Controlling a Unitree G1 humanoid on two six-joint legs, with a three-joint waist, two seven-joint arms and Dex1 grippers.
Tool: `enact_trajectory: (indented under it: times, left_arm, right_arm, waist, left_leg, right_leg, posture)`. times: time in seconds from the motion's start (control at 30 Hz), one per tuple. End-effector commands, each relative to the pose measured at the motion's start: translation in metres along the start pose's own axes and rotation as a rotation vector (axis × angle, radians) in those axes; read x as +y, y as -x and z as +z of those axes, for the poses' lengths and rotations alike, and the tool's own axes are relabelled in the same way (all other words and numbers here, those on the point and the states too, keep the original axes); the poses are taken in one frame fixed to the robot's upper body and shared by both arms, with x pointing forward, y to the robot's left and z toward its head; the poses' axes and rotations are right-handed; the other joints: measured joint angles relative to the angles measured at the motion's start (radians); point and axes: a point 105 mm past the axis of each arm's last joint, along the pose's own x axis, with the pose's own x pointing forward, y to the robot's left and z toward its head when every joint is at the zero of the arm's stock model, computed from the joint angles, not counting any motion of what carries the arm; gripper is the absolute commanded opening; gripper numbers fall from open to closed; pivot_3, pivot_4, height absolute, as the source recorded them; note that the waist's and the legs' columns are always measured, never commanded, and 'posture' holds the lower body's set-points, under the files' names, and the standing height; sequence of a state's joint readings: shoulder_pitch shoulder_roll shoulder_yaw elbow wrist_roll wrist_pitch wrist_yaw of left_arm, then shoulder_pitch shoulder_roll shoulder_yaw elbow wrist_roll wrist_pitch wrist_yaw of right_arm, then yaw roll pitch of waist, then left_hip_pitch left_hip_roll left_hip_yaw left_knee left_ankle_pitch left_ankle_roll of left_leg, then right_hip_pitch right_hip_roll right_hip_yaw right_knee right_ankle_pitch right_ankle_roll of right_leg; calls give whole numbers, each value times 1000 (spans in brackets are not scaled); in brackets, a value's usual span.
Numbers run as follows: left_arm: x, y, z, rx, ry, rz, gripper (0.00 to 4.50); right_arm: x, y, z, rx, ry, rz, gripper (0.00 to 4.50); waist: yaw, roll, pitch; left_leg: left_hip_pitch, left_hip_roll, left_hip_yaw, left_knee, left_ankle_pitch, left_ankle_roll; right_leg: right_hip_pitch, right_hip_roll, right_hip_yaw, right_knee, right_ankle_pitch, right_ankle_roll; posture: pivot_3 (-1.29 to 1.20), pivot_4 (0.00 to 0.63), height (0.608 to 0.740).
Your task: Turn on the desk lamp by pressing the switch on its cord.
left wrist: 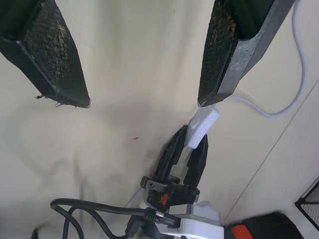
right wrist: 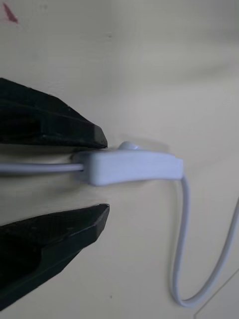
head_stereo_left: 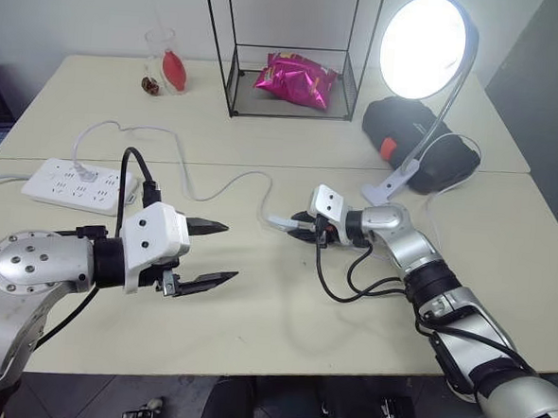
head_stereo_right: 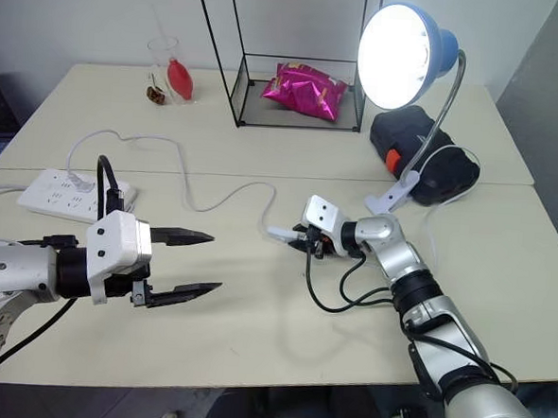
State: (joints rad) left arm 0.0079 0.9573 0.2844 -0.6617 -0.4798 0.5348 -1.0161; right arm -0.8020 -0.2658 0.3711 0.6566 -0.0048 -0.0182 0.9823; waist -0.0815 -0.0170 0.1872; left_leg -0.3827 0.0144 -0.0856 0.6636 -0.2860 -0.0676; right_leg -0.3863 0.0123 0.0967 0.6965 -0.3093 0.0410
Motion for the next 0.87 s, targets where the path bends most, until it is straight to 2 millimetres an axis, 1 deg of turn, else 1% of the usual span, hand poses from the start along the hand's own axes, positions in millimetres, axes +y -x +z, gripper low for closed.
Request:
enact_trajectory:
  times: [0.03,0.07,0.13,0.17,0.23,0.27,0.37,0.43,0.5,0.6,0.63,0.73,0.83,0.87]
  left_arm:
    - [8,6,8,-15,-36,76,3576]
    - [9,6,8,-18,-35,87,3576]
    - [11,7,7,-16,-31,116,3576]
    - [15,8,7,-20,-27,142,3576]
    - [20,11,5,-12,-35,171,3576]
    - [22,12,2,4,-32,185,3576]
    - [21,15,-7,45,-12,191,3576]
    - [15,14,-12,49,13,165,3576]
    - [10,14,-17,63,28,144,3576]
    - [9,20,-25,88,51,150,3576]
    - [12,22,-29,108,58,175,3576]
    - [13,25,-35,136,82,190,3576]
    - [10,26,-34,131,89,180,3576]
    - [10,26,-32,116,75,177,3576]
  right_arm:
    - [-6,5,3,-18,12,-20,2729]
    - [-8,8,5,-26,17,-30,3115]
    - [-14,16,11,-45,19,-45,3455]
    - [-17,23,15,-56,26,-52,3831]
    - [-21,39,23,-67,65,-71,4302]
    - [-19,47,26,-69,80,-64,4492]
    - [-9,77,34,-62,102,-35,4492]
    - [2,101,32,-25,103,-25,4492]
    - [11,119,29,9,94,-22,4492]
    - [19,148,29,49,42,-39,4492]
    - [22,158,28,68,23,-37,4492]
    - [31,172,23,113,4,-19,4492]
    - [33,177,20,127,-7,-16,4492]
    - [31,177,20,125,-4,-27,4492]
  waist:
    - [0,0,0]
    - [0,0,0]
    - [0,0,0]
    - [0,0,0]
    - [2,0,0]
    - [3,0,0]
    - [4,0,0]
    - [7,0,0]
    - [11,0,0]
    - [14,0,0]
    - [14,0,0]
    - [16,0,0]
    - [16,0,0]
    - [16,0,0]
  left_leg:
    - [0,0,0,0,0,0]
    - [0,0,0,0,0,0]
    - [0,0,0,0,0,0]
    - [0,0,0,0,0,0]
    - [-1,0,0,0,0,0]
    - [-1,1,-1,0,0,0]
    - [-1,1,-1,0,0,0]
    - [-1,2,-2,-1,0,0]
    - [-2,2,-2,-1,0,0]
    - [-1,1,0,-1,0,0]
    - [-1,1,1,-1,0,0]
    - [1,-1,2,-1,0,0]
    - [1,0,2,-1,0,0]
    - [1,0,2,-1,0,0]
  right_leg:
    - [0,0,0,0,0,0]
    - [0,0,0,0,0,0]
    - [0,0,0,0,0,0]
    - [0,0,0,0,0,0]
    - [0,0,0,0,0,0]
    - [0,-1,0,0,0,0]
    - [0,-2,0,-1,0,0]
    - [0,-5,0,-1,0,0]
    - [0,-5,0,-1,0,0]
    - [0,-5,1,-1,0,0]
    - [0,-5,0,-1,0,0]
    - [1,-3,0,-1,0,0]
    - [1,-2,0,-1,0,0]
    - [1,-2,0,-1,0,0]
  posture:
    - [0,150,740]
    - [0,150,740]
    - [0,150,740]
    - [0,150,740]
    - [0,150,740]
    - [0,150,740]
    - [0,150,740]
    - [0,150,740]
    - [0,150,740]
    - [0,150,740]
    - [0,150,740]
    - [0,150,740]
    - [0,150,740]
    - [0,150,740]
